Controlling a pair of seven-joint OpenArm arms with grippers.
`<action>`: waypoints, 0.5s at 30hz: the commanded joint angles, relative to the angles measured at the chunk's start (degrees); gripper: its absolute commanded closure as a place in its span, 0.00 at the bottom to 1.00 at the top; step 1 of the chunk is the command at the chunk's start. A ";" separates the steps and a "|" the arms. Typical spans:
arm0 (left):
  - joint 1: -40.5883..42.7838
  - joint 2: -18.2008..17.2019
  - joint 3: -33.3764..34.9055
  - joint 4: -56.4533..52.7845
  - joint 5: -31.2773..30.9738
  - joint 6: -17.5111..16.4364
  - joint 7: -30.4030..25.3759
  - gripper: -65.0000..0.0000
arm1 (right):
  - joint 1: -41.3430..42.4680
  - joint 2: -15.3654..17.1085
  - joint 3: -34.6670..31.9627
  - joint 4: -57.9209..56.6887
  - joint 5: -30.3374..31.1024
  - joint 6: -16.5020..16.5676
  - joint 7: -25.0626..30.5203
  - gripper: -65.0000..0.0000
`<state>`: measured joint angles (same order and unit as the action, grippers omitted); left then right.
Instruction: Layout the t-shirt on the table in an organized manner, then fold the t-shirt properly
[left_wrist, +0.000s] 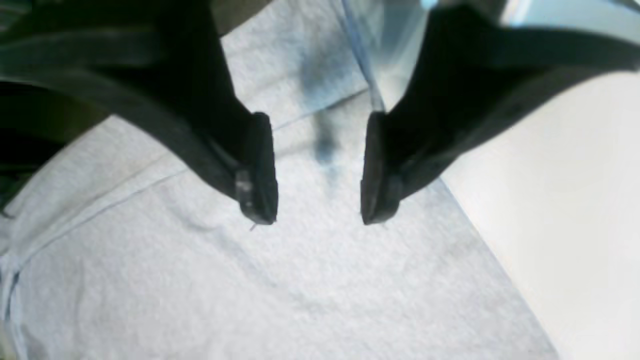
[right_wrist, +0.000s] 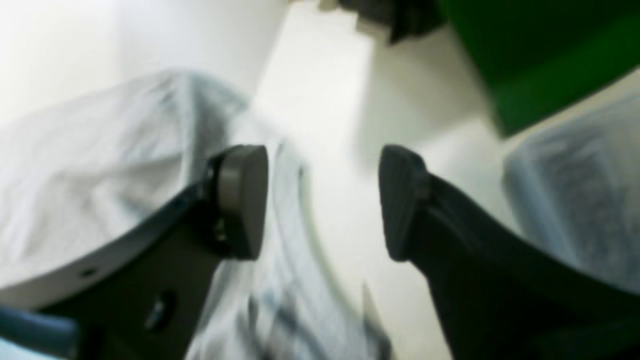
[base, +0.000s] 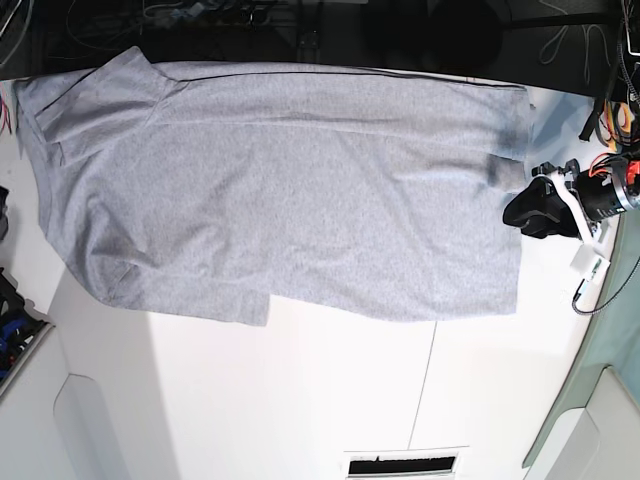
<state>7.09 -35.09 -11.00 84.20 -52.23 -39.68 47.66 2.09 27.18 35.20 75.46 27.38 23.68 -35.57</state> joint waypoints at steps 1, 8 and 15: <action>-1.36 -1.11 -0.11 0.81 -1.18 -0.32 -1.11 0.48 | 3.63 1.92 -1.73 -1.79 -0.39 0.04 1.73 0.47; -3.28 -1.11 0.24 -1.14 0.48 -0.32 -1.25 0.41 | 22.36 5.49 -15.85 -28.48 -6.43 0.09 10.93 0.47; -10.62 -0.92 1.42 -13.88 4.07 -0.32 -6.40 0.41 | 27.85 5.25 -23.67 -46.93 -10.25 3.98 18.03 0.47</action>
<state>-2.76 -35.00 -9.30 69.41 -46.98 -39.51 42.15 28.42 30.96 11.46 27.79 16.91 27.64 -16.47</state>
